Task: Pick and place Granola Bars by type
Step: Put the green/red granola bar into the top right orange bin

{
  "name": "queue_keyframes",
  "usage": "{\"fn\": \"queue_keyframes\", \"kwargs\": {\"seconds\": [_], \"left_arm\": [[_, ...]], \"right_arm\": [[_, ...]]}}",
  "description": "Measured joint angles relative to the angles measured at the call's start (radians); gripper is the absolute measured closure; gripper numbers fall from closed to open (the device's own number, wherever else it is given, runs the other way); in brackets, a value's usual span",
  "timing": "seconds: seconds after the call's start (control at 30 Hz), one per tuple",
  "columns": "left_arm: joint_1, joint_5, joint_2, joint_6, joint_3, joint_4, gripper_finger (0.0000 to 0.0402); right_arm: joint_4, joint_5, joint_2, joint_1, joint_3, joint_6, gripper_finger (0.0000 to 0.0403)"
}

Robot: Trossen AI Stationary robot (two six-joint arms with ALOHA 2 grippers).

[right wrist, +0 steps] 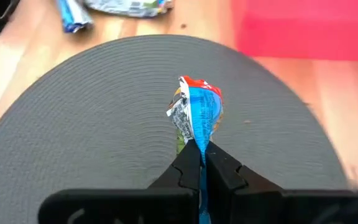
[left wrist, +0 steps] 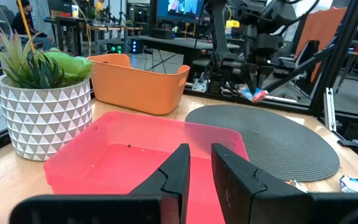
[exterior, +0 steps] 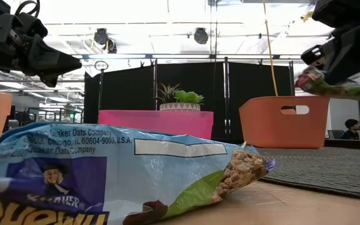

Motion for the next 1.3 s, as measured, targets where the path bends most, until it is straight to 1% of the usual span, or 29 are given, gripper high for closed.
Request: {"fn": "queue_keyframes", "kwargs": {"seconds": [0.17, 0.33, 0.4, 0.5, 0.67, 0.9, 1.0, 1.2, 1.3], "left_arm": [[0.0, 0.0, 0.0, 0.0, 0.0, 0.0, 0.033], [0.0, 0.0, 0.0, 0.0, 0.0, 0.0, 0.033], [0.0, 0.0, 0.0, 0.0, 0.0, 0.0, 0.033], [0.0, 0.0, 0.0, 0.0, 0.0, 0.0, 0.033], [0.0, 0.0, 0.0, 0.0, 0.0, 0.0, 0.033], [0.0, 0.0, 0.0, 0.0, 0.0, 0.0, 0.033], [0.0, 0.0, 0.0, 0.0, 0.0, 0.0, 0.033], [0.0, 0.0, 0.0, 0.0, 0.0, 0.0, 0.033], [0.0, 0.0, 0.0, 0.0, 0.0, 0.0, 0.033]], "right_arm": [[-0.026, 0.049, -0.073, 0.0, 0.0, -0.002, 0.0402], [-0.016, 0.051, -0.124, 0.0, -0.005, -0.018, 0.0403], [0.026, 0.05, -0.148, 0.0, -0.034, -0.03, 0.0403], [0.112, 0.047, -0.194, 0.0, -0.112, -0.035, 0.0403], [0.246, 0.045, -0.301, 0.0, -0.243, -0.029, 0.0403], [0.388, 0.044, -0.465, 0.0, -0.354, -0.067, 0.0403], [0.462, 0.044, -0.514, -0.006, -0.395, -0.094, 0.0403], [0.564, 0.043, -0.548, -0.059, -0.465, -0.12, 0.0403], [0.577, 0.008, -0.547, -0.097, -0.478, -0.131, 0.0403]]}}
